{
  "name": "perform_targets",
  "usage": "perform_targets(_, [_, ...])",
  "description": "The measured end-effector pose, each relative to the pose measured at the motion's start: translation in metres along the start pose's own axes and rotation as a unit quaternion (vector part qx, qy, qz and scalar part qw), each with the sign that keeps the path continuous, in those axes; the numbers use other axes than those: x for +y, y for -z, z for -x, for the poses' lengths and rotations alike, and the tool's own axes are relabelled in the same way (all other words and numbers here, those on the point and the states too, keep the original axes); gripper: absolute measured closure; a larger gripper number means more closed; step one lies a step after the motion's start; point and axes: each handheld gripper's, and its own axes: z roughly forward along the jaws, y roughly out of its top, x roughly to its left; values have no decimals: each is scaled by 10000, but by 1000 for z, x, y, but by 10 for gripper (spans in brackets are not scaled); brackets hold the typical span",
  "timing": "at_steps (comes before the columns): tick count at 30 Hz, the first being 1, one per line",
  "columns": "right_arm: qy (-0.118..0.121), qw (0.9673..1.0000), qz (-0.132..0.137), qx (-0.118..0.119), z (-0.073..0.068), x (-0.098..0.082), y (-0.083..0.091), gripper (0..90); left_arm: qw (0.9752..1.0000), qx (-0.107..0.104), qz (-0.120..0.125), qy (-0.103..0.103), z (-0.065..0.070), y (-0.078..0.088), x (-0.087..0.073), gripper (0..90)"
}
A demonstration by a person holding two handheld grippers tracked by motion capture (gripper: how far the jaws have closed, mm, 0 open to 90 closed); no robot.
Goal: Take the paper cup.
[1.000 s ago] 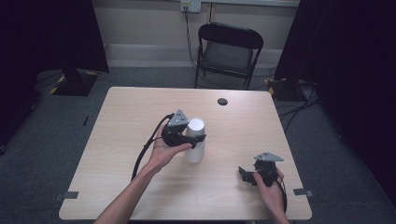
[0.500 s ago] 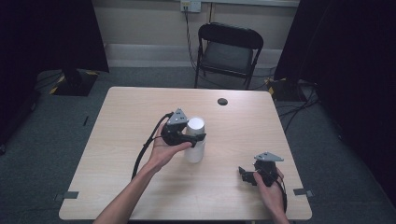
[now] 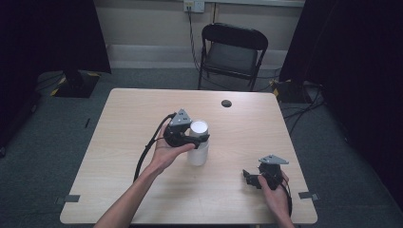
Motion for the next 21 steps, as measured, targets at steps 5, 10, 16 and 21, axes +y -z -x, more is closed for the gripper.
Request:
perform_targets(5, [2,10000,-2,1,0,0,0,122,10000,-7,63,59,-1,2,2,312])
perform_targets(10, [1,10000,-1,1,0,0,0,122,9999,0,96,59,0,3,5,315])
perform_targets(16, [1,10000,0,-3,0,0,0,122,9994,-54,260,228,-3,9,7,326])
perform_targets(21, [1,10000,0,-3,0,0,0,122,9991,-16,304,293,-4,11,8,327])
